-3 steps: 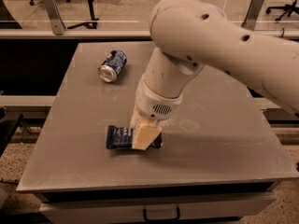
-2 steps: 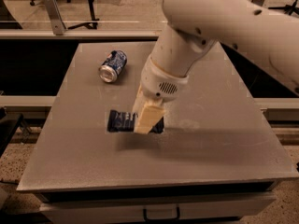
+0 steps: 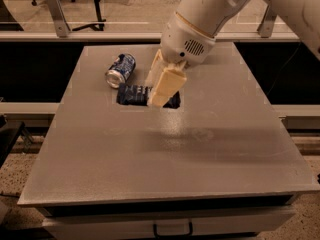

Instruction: Pick rxbar blueberry

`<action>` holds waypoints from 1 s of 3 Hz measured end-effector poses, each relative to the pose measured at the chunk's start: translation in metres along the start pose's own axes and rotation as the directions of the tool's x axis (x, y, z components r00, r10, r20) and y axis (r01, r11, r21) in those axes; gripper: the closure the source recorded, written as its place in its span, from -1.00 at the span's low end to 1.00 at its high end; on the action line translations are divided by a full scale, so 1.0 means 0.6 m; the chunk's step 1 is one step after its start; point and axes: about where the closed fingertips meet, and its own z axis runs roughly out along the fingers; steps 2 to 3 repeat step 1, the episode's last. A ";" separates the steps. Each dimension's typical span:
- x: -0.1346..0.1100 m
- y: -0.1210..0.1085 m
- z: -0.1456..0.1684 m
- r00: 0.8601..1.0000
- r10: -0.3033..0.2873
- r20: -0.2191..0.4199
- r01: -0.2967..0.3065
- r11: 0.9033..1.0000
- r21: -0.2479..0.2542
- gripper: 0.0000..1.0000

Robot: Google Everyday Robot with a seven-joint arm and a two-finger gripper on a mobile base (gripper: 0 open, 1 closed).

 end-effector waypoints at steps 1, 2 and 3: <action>-0.005 -0.004 -0.001 1.000 -0.003 0.006 0.003 1.000 0.013 1.00; -0.005 -0.004 -0.001 1.000 -0.003 0.006 0.003 1.000 0.013 1.00; -0.005 -0.004 -0.001 1.000 -0.003 0.006 0.003 1.000 0.013 1.00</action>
Offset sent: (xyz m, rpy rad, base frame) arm 0.0000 0.0000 0.0000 0.0000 0.0000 0.0000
